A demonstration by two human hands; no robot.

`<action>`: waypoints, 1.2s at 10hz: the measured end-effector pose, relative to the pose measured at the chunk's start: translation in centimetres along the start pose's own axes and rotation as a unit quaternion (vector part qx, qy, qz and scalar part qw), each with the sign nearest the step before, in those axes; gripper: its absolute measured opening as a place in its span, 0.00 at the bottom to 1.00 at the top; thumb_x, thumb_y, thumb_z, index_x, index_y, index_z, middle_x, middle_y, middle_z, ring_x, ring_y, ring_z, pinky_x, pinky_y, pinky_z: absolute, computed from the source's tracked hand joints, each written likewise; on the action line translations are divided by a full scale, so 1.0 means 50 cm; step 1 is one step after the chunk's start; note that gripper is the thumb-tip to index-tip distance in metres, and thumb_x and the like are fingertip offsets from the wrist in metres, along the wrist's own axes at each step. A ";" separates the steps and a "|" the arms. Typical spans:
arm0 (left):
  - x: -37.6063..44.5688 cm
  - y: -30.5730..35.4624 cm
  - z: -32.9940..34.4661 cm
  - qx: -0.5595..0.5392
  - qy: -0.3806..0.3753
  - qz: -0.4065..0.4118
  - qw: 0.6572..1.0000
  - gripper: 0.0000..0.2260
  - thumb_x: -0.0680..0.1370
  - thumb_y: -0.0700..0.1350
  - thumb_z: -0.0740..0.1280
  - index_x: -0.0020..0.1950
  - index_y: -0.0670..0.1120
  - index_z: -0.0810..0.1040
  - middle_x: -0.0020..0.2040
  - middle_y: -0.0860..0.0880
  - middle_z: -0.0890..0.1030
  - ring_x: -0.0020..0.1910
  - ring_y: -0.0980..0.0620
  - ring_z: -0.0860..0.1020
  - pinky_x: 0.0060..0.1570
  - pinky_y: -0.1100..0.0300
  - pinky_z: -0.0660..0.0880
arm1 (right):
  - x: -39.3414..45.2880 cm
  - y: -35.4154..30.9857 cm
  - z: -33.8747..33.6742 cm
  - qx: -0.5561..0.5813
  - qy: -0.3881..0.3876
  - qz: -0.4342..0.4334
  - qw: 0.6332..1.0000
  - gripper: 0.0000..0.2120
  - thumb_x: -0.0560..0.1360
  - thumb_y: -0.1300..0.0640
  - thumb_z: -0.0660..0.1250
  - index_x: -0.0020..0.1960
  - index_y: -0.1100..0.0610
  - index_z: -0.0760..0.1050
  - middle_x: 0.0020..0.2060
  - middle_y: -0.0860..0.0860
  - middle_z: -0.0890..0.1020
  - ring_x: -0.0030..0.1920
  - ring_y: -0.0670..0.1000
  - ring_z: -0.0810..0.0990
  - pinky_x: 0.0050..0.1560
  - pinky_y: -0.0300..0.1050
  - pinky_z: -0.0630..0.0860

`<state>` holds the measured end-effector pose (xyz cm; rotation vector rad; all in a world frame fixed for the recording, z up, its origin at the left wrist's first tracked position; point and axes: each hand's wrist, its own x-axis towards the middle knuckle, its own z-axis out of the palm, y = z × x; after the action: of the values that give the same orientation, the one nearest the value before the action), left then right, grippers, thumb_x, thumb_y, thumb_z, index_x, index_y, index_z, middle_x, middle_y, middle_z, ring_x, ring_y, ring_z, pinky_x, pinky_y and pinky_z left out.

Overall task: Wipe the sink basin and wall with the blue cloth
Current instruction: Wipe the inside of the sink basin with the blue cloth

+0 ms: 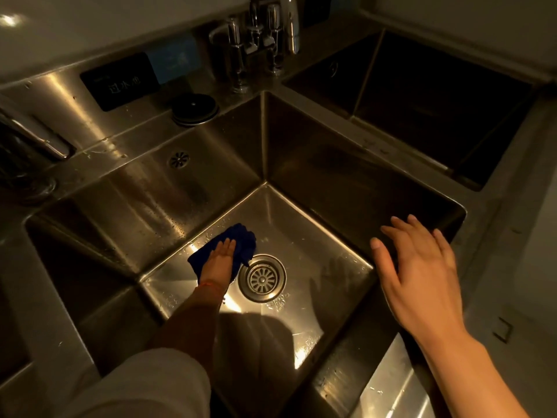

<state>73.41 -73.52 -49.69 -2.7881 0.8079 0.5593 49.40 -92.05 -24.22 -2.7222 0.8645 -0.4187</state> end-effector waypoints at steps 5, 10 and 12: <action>0.002 0.020 -0.004 -0.013 0.044 0.000 0.999 0.29 0.82 0.37 0.54 0.78 0.43 0.43 0.79 0.45 0.47 0.78 0.46 0.50 0.75 0.53 0.53 | 0.011 -0.003 0.017 0.007 -0.033 0.023 0.999 0.23 0.77 0.45 0.50 0.60 0.57 0.75 0.63 0.55 0.75 0.70 0.52 0.64 0.72 0.51 0.51; 0.017 0.076 -0.019 -0.053 0.049 -0.010 0.997 0.29 0.81 0.37 0.56 0.78 0.43 0.45 0.79 0.44 0.49 0.78 0.45 0.50 0.75 0.51 0.52 | 0.009 -0.002 0.020 0.012 -0.024 0.014 1.000 0.24 0.79 0.43 0.49 0.58 0.57 0.76 0.62 0.55 0.76 0.70 0.52 0.64 0.72 0.53 0.51; -0.014 0.053 -0.009 -0.103 0.033 -0.074 0.991 0.29 0.82 0.42 0.57 0.78 0.42 0.46 0.79 0.43 0.50 0.78 0.45 0.50 0.76 0.51 0.52 | 0.011 -0.002 0.019 0.010 -0.027 0.015 0.999 0.25 0.77 0.44 0.49 0.58 0.57 0.76 0.62 0.55 0.76 0.70 0.52 0.64 0.72 0.53 0.51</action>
<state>71.54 -75.53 -49.18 -3.0381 0.5785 0.5551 50.20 -92.15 -24.97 -2.6864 0.8805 -0.3440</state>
